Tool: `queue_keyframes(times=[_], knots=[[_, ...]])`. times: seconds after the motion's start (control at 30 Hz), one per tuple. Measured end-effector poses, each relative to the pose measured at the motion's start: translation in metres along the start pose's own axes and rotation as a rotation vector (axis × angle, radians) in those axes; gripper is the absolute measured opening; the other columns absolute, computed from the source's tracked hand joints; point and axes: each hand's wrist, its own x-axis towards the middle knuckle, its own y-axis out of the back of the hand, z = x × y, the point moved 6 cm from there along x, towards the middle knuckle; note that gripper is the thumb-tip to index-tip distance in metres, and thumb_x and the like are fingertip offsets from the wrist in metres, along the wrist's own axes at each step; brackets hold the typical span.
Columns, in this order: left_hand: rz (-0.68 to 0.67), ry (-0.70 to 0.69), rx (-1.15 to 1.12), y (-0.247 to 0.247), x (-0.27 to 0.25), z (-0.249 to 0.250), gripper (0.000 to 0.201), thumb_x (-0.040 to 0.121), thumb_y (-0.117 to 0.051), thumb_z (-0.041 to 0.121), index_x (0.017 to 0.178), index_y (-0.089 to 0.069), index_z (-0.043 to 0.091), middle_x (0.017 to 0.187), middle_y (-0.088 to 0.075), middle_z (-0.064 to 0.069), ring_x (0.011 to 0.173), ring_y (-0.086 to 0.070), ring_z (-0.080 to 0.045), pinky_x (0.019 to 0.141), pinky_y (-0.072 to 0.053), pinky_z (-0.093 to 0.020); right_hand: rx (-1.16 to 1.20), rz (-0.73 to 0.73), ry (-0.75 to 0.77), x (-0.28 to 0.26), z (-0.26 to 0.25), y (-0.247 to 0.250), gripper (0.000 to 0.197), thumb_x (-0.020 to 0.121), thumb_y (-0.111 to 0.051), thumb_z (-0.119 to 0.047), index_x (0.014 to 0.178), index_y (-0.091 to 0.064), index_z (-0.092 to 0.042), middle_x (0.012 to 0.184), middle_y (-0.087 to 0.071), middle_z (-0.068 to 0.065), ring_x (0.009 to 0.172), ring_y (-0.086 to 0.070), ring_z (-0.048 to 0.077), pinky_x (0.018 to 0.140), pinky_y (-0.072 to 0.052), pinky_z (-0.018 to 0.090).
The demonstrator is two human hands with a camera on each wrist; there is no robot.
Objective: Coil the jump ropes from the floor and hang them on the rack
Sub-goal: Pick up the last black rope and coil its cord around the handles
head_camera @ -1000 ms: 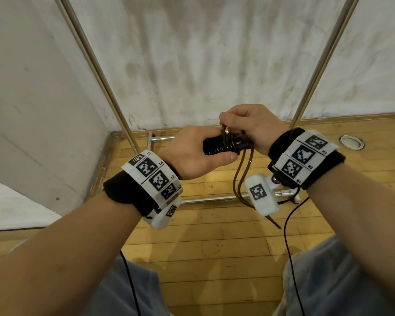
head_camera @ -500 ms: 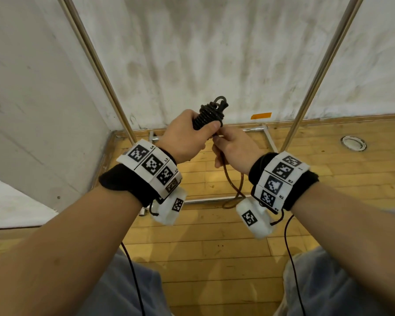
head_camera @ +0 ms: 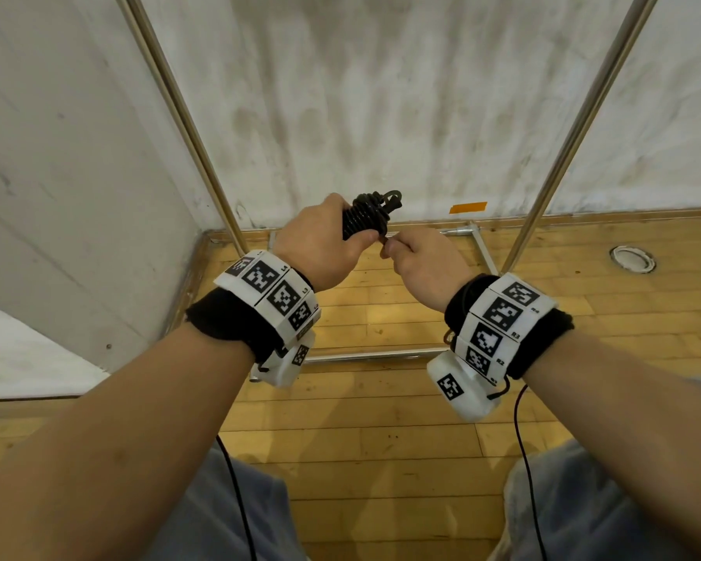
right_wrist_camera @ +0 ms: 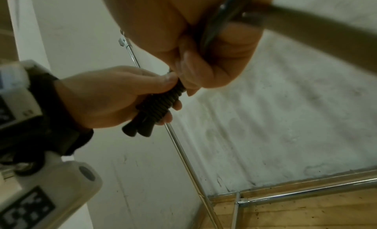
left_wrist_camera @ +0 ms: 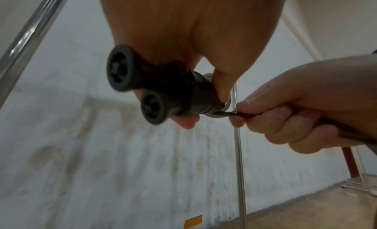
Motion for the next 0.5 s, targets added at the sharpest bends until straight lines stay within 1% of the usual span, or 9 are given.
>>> queue_keyframes(times=[0.03, 0.13, 0.2, 0.27, 0.3, 0.33, 0.4, 0.43, 0.5], knots=[[0.006, 0.014, 0.006, 0.001, 0.000, -0.002, 0.041, 0.084, -0.061, 0.053, 0.104, -0.049, 0.019, 0.084, -0.053, 0.008, 0.077, -0.055, -0.016, 0.065, -0.048, -0.033, -0.004, 0.003, 0.005, 0.000, -0.001, 0.001, 0.028, 0.097, -0.039, -0.017, 0.096, -0.065, -0.006, 0.061, -0.048, -0.005, 0.052, -0.043, 0.009, 0.049, -0.033, 0.023], [-0.002, 0.074, -0.170, -0.001, -0.001, -0.003, 0.041, 0.075, -0.072, 0.050, 0.081, -0.040, 0.024, 0.072, -0.052, 0.009, 0.061, -0.052, -0.010, 0.052, -0.039, -0.028, -0.004, 0.025, 0.024, -0.002, -0.002, 0.004, 0.028, 0.097, -0.040, -0.018, 0.094, -0.065, -0.005, 0.056, -0.045, -0.004, 0.049, -0.040, 0.009, 0.046, -0.029, 0.022], [-0.070, 0.143, -0.393, -0.006, -0.003, -0.002, 0.041, 0.073, -0.075, 0.041, 0.082, -0.040, 0.023, 0.072, -0.057, 0.004, 0.053, -0.058, -0.011, 0.046, -0.043, -0.028, 0.000, 0.042, 0.047, -0.003, -0.003, 0.006, 0.029, 0.097, -0.041, -0.018, 0.093, -0.065, -0.002, 0.056, -0.044, -0.004, 0.050, -0.039, 0.009, 0.047, -0.029, 0.021], [-0.201, 0.191, -0.559, -0.014, -0.008, 0.002, 0.031, 0.078, -0.072, 0.033, 0.091, -0.048, 0.020, 0.077, -0.061, 0.000, 0.053, -0.066, -0.012, 0.041, -0.047, -0.024, 0.002, 0.051, 0.066, -0.004, -0.005, 0.007, 0.030, 0.097, -0.041, -0.018, 0.090, -0.064, -0.001, 0.058, -0.045, -0.003, 0.051, -0.040, 0.010, 0.046, -0.031, 0.018], [-0.248, 0.179, -0.575, -0.016, -0.009, 0.004, 0.023, 0.082, -0.068, 0.030, 0.093, -0.052, 0.019, 0.075, -0.062, 0.000, 0.052, -0.066, -0.012, 0.038, -0.045, -0.022, 0.005, 0.046, 0.070, -0.004, -0.005, 0.008, 0.030, 0.097, -0.041, -0.018, 0.088, -0.064, 0.000, 0.059, -0.045, -0.002, 0.052, -0.040, 0.011, 0.049, -0.036, 0.019], [-0.263, 0.156, -0.559, -0.015, -0.009, 0.006, 0.016, 0.085, -0.065, 0.029, 0.092, -0.056, 0.018, 0.073, -0.064, 0.000, 0.048, -0.064, -0.012, 0.036, -0.041, -0.020, 0.012, 0.036, 0.069, -0.004, -0.005, 0.008, 0.030, 0.097, -0.041, -0.019, 0.085, -0.063, 0.000, 0.059, -0.046, -0.001, 0.053, -0.042, 0.013, 0.054, -0.042, 0.025], [-0.196, 0.130, -0.501, -0.009, -0.007, 0.007, 0.011, 0.086, -0.061, 0.028, 0.087, -0.060, 0.016, 0.068, -0.067, -0.003, 0.044, -0.059, -0.013, 0.034, -0.039, -0.020, 0.030, 0.018, 0.057, -0.005, -0.005, 0.007, 0.029, 0.097, -0.043, -0.019, 0.085, -0.063, -0.002, 0.061, -0.049, 0.003, 0.056, -0.046, 0.017, 0.060, -0.049, 0.037], [-0.137, 0.126, -0.467, -0.006, -0.004, 0.005, 0.014, 0.087, -0.060, 0.028, 0.085, -0.060, 0.014, 0.069, -0.067, -0.006, 0.045, -0.058, -0.015, 0.036, -0.040, -0.021, 0.038, 0.015, 0.051, -0.006, -0.005, 0.008, 0.029, 0.097, -0.043, -0.020, 0.086, -0.064, -0.003, 0.062, -0.050, 0.004, 0.057, -0.047, 0.018, 0.061, -0.050, 0.039], [-0.056, 0.139, -0.400, -0.001, 0.000, 0.001, 0.027, 0.088, -0.058, 0.032, 0.092, -0.060, 0.006, 0.074, -0.064, -0.012, 0.056, -0.057, -0.021, 0.050, -0.048, -0.029, 0.037, 0.015, 0.056, -0.005, -0.007, 0.009, 0.030, 0.097, -0.044, -0.021, 0.084, -0.064, -0.004, 0.061, -0.050, 0.004, 0.053, -0.045, 0.017, 0.055, -0.048, 0.034]])
